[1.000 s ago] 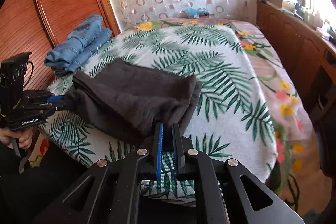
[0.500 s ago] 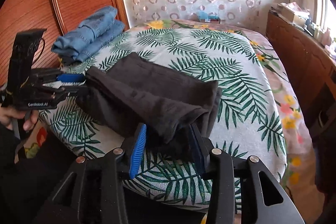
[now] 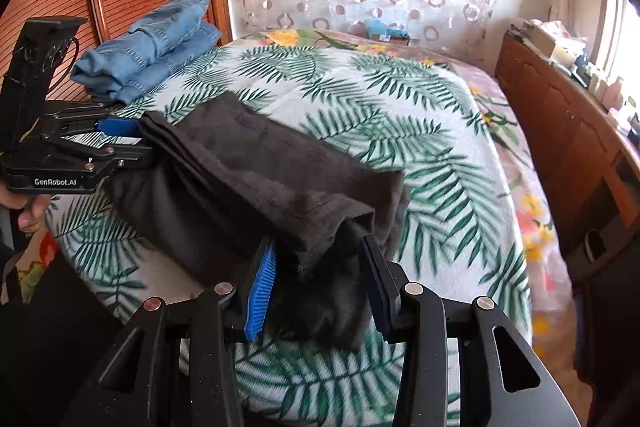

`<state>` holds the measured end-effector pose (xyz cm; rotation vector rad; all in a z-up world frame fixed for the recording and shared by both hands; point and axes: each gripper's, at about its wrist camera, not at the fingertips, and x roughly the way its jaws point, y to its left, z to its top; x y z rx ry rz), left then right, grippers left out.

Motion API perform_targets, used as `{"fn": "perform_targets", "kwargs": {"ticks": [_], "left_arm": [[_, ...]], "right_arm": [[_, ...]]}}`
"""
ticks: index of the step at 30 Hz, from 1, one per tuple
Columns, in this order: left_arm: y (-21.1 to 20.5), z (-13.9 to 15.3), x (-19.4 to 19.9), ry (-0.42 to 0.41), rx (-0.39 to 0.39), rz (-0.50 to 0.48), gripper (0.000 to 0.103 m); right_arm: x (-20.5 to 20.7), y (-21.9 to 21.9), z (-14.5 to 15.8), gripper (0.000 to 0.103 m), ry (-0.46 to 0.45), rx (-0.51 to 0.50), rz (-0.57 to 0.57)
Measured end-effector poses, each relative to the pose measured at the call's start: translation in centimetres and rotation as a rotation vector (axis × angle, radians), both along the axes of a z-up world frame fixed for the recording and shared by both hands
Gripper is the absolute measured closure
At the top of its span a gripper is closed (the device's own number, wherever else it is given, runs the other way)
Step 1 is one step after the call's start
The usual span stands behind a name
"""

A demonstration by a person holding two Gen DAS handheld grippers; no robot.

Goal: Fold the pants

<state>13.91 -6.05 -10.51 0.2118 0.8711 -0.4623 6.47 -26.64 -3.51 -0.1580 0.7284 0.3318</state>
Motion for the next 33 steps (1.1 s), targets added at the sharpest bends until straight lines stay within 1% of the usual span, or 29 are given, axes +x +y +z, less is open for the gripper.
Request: {"fn": "perform_targets", "kwargs": {"ticks": [5, 11, 15, 18, 22, 26, 30, 33], "left_arm": [[-0.4, 0.0, 2.0, 0.007, 0.007, 0.012, 0.055], [-0.9, -0.4, 3.8, 0.021, 0.013, 0.016, 0.055], [-1.1, -0.8, 4.4, 0.029, 0.022, 0.022, 0.055], [-1.1, -1.0, 4.4, 0.031, 0.02, 0.025, 0.055], [-1.0, -1.1, 4.4, 0.031, 0.022, 0.028, 0.055], [-0.7, -1.3, 4.6, 0.038, 0.016, 0.034, 0.055], [-0.6, -1.4, 4.5, 0.039, 0.013, 0.036, 0.055], [-0.6, -1.5, 4.6, 0.04, 0.009, 0.038, 0.054]], "right_arm": [[1.7, -0.3, 0.5, 0.06, -0.025, 0.002, -0.044], [1.5, -1.8, 1.7, 0.059, -0.055, 0.09, -0.082], [0.6, -2.0, 1.3, 0.059, -0.045, 0.097, -0.059], [0.6, -2.2, 0.7, 0.059, -0.021, 0.097, -0.021], [1.5, -2.1, 0.2, 0.059, 0.0, 0.081, -0.001], [2.0, -2.4, 1.0, 0.059, -0.022, 0.089, -0.009], [1.3, -3.4, 2.2, 0.059, -0.048, 0.108, -0.027], [0.4, -3.5, 2.2, 0.059, -0.049, 0.101, -0.02]]}}
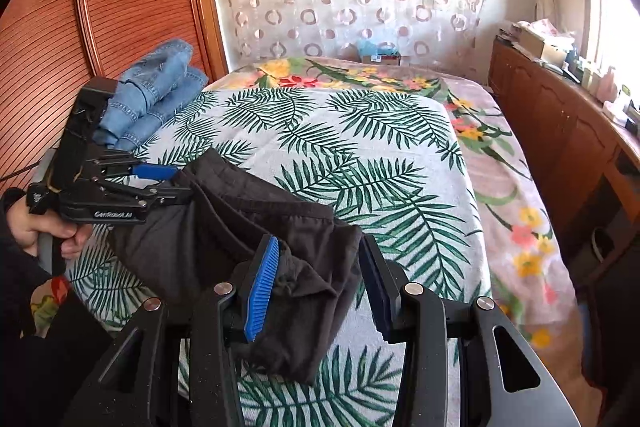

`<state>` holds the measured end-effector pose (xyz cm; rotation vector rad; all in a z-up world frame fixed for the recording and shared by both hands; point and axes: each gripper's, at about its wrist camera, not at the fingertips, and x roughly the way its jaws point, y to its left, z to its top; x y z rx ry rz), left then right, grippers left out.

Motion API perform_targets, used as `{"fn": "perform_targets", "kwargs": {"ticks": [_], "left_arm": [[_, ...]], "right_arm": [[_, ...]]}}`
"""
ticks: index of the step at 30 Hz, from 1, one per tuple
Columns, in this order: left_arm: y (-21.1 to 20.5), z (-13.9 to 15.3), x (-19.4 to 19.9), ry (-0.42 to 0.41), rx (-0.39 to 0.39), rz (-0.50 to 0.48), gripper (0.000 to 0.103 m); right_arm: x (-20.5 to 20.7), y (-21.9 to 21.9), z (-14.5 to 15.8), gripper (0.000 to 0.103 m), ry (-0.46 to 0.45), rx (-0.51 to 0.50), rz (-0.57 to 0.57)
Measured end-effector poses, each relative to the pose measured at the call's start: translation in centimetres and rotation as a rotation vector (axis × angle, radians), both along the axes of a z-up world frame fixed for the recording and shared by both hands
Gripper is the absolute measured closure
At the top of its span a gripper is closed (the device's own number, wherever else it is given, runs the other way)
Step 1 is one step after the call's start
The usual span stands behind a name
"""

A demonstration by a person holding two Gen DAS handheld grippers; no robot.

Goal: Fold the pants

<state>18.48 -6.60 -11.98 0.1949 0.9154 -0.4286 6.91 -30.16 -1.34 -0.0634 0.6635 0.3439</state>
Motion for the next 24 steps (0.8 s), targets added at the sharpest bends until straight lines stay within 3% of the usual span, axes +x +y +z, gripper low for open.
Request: {"fn": "perform_targets", "kwargs": {"ticks": [6, 11, 13, 14, 20, 24], "left_arm": [[0.0, 0.0, 0.0, 0.002, -0.002, 0.0, 0.054], [0.0, 0.0, 0.0, -0.002, -0.003, 0.0, 0.054], [0.0, 0.0, 0.0, -0.008, -0.004, -0.002, 0.054], [0.0, 0.0, -0.1, -0.01, -0.005, -0.003, 0.054], [0.3, 0.8, -0.3, -0.033, -0.013, -0.007, 0.054], [0.6, 1.1, -0.3, -0.046, -0.034, 0.003, 0.054]], "right_arm": [[-0.3, 0.8, -1.0, 0.059, 0.03, -0.018, 0.057], [1.9, 1.8, -2.1, 0.06, 0.051, -0.026, 0.086], [2.9, 1.8, -2.1, 0.075, 0.052, -0.015, 0.093], [3.2, 1.7, -2.0, 0.092, 0.048, -0.016, 0.09], [5.0, 1.9, -0.9, 0.096, -0.006, -0.028, 0.061], [6.7, 2.5, -2.4, 0.096, 0.045, -0.076, 0.023]]}}
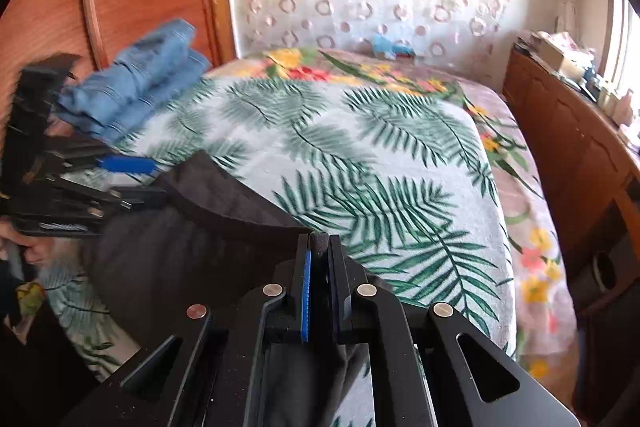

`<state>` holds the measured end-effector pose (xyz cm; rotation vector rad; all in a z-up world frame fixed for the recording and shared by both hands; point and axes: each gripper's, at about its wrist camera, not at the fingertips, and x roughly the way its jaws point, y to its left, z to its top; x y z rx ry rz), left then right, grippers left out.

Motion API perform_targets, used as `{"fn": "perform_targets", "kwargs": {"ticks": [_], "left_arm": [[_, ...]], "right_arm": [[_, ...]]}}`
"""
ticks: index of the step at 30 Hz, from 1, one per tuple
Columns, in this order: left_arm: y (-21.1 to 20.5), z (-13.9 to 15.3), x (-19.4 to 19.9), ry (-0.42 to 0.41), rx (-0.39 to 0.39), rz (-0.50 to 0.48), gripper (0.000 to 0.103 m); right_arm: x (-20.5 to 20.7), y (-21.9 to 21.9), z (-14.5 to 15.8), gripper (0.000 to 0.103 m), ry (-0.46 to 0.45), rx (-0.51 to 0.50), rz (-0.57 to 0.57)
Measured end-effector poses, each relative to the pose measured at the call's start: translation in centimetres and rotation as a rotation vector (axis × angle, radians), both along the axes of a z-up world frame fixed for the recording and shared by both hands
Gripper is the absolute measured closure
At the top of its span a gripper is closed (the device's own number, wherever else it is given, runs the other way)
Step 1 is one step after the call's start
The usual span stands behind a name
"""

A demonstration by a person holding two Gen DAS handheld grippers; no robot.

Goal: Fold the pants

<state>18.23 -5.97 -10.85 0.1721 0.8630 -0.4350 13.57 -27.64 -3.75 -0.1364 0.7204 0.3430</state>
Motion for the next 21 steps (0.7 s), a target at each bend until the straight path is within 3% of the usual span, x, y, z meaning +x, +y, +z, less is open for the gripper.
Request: {"fn": "perform_targets", "kwargs": {"ticks": [4, 11, 18, 21], "left_arm": [[0.2, 0.1, -0.2, -0.008, -0.016, -0.005, 0.055], [-0.1, 0.1, -0.4, 0.002, -0.05, -0.036, 0.077], [-0.4, 0.4, -1.0, -0.017, -0.054, -0.052, 0.092], [-0.7, 1.7, -2.0, -0.061, -0.069, -0.076, 0.093]], "right_arm": [[1.0, 0.7, -1.2, 0.096, 0.029, -0.018, -0.016], [1.1, 0.2, -1.1, 0.089, 0.039, 0.022, -0.011], [1.1, -0.4, -1.2, 0.083, 0.047, 0.044, -0.008], [1.0, -0.6, -1.2, 0.083, 0.043, 0.051, -0.005]]}}
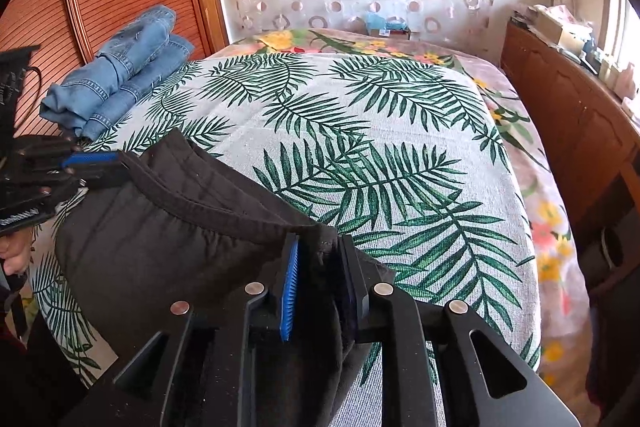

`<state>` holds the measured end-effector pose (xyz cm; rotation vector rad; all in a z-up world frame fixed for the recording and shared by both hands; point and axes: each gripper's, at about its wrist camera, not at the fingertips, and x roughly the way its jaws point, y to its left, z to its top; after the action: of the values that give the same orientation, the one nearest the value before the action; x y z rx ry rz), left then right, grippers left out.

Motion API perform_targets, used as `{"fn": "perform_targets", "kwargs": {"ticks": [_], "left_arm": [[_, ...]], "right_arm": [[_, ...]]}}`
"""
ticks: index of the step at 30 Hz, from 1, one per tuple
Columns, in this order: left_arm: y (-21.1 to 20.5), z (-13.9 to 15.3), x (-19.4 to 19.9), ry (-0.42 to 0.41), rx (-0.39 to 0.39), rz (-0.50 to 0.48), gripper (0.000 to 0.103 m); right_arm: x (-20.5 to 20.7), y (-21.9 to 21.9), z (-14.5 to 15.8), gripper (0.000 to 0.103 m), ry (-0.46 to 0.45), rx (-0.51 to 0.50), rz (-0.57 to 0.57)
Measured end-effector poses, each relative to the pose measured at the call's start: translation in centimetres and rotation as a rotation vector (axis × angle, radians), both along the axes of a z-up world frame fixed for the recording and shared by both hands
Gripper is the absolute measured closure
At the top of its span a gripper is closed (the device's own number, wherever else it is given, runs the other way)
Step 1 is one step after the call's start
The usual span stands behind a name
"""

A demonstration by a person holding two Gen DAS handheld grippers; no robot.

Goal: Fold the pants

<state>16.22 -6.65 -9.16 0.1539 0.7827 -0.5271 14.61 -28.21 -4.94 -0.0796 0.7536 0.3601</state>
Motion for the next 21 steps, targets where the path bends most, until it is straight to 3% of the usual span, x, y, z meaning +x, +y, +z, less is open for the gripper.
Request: {"fn": "perform_targets", "kwargs": {"ticks": [2, 5, 10, 13, 18, 21], "left_arm": [[-0.1, 1.1, -0.5, -0.023, -0.022, -0.009, 0.093], [-0.4, 2.1, -0.6, -0.041, -0.032, -0.02, 0.093], [-0.6, 2.8, -0.1, -0.067, -0.04, -0.003, 0.093], [-0.8, 1.9, 1.0, -0.063, -0.008, 0.024, 0.093], [-1.5, -1.6, 3.2, 0.02, 0.08, 0.053, 0.093], [-1.1, -2.2, 3.2, 0.029, 0.078, 0.062, 0.091]], "right_arm": [[0.0, -0.1, -0.1, 0.084, 0.001, 0.01, 0.003], [-0.2, -0.3, 0.1, 0.096, 0.001, 0.029, 0.009], [-1.9, -1.0, 1.5, 0.097, -0.094, 0.054, -0.045], [-1.9, -1.1, 1.4, 0.097, -0.088, 0.047, -0.062], [-0.3, -0.4, 0.0, 0.096, -0.006, 0.008, -0.088], [-0.5, -0.2, 0.2, 0.096, -0.004, 0.002, -0.089]]}}
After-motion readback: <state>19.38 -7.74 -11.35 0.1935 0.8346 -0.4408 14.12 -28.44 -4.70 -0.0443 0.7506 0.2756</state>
